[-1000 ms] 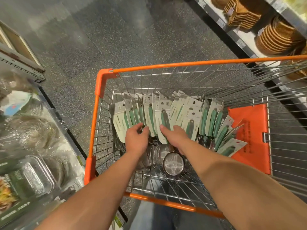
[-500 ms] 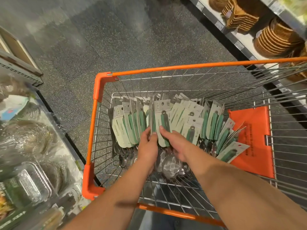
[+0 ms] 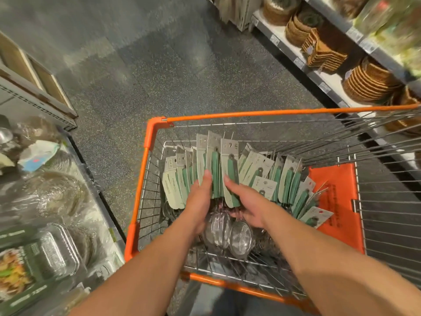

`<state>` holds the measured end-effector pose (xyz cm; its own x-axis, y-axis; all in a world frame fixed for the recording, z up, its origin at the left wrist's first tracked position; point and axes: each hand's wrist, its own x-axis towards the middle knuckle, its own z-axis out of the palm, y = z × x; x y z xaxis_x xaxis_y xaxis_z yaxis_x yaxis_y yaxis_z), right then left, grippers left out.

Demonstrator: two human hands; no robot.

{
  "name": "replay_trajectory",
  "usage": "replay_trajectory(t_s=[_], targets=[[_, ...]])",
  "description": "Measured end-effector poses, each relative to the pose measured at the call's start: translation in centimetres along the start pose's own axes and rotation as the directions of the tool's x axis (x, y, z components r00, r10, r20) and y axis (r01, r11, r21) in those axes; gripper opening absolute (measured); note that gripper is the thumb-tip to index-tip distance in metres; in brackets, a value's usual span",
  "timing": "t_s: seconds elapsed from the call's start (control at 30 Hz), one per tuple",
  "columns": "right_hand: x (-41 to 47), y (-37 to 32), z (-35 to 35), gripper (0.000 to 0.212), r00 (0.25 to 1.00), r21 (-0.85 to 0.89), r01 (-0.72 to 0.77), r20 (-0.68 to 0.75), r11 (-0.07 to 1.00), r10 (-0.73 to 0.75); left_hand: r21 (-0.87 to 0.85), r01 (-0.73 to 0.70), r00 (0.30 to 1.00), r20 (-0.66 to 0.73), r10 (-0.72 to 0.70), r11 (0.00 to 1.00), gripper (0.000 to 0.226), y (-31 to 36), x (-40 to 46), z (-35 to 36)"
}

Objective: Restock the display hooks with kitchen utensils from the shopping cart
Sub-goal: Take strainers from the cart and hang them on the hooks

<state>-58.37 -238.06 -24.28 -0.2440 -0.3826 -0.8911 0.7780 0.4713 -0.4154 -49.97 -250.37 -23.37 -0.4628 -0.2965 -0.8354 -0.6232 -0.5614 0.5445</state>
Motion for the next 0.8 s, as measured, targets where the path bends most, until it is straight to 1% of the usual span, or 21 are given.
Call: replay_trajectory(t_s=[0.03,0.1,0.13,0.23,0.27,0.3,0.33,0.37,0.47,0.53,0.6,0.63,0.7,0.8], targets=[[-1.3,-0.9,0.1,0.1,1.0,-0.039,0.022,0.008,0.999,-0.021,-0.028,-0.016,1.0,0.009,0.016,0.999,0.126,0.6,-0.8,0.3],[-4.2,-3.1,0.1,0.061,0.995,-0.111,0.087,0.053,0.99,-0.082,-0.094,-0.036,0.999,0.007,0.036,0.995,0.12,0.9,-1.3,0.8],[-5.7,-4.4,-0.1,0.051,0.992,-0.142,0.119,0.07,0.983,-0.11,-0.119,-0.063,0.998,0.005,0.064,0.991,0.115,1.1,-1.3,1.0],[-10.1,-8.3,-0.5,0.046,0.976,-0.191,0.217,0.074,0.957,-0.207,-0.172,-0.192,0.98,0.009,0.197,0.966,0.1,4.8,-4.6,2.8],[-11.7,-9.5,-0.6,0.041,0.965,-0.202,0.26,0.079,0.944,-0.249,-0.193,-0.253,0.964,0.027,0.263,0.948,0.09,6.3,-6.5,3.5],[-13.2,-10.7,-0.7,0.039,0.954,-0.207,0.299,0.076,0.932,-0.289,-0.203,-0.312,0.945,0.036,0.326,0.928,0.075,7.9,-8.3,4.2],[-14.7,-11.8,-0.7,0.04,0.941,-0.216,0.338,0.066,0.916,-0.332,-0.213,-0.353,0.929,0.037,0.369,0.911,0.065,9.3,-9.7,4.9],[-15.9,-12.8,-0.7,0.043,0.926,-0.211,0.376,0.064,0.902,-0.371,-0.231,-0.376,0.916,0.053,0.398,0.897,0.06,10.5,-10.9,5.5],[-20.0,-15.6,-0.4,0.054,0.864,-0.196,0.502,0.073,0.842,-0.499,-0.278,-0.455,0.875,0.037,0.483,0.846,0.066,13.7,-15.7,7.1],[-22.1,-16.8,-0.3,0.056,0.806,-0.182,0.591,0.084,0.786,-0.586,-0.289,-0.497,0.849,0.034,0.527,0.819,0.057,15.2,-18.7,7.7],[-24.3,-17.5,0.0,0.061,0.735,-0.181,0.678,0.14,0.713,-0.663,-0.284,-0.533,0.828,0.02,0.56,0.797,0.045,15.9,-22.1,8.1],[-25.3,-17.5,0.2,0.063,0.711,-0.187,0.703,0.175,0.686,-0.682,-0.279,-0.556,0.816,-0.006,0.578,0.782,0.044,15.9,-23.5,8.1],[-26.8,-17.4,0.6,0.071,0.69,-0.191,0.724,0.223,0.663,-0.689,-0.291,-0.594,0.793,-0.052,0.607,0.75,0.051,15.6,-25.8,8.0],[-29.1,-16.1,1.3,0.073,0.655,-0.198,0.754,0.309,0.627,-0.69,-0.359,-0.635,0.757,-0.112,0.644,0.684,0.08,13.8,-28.8,7.6]])
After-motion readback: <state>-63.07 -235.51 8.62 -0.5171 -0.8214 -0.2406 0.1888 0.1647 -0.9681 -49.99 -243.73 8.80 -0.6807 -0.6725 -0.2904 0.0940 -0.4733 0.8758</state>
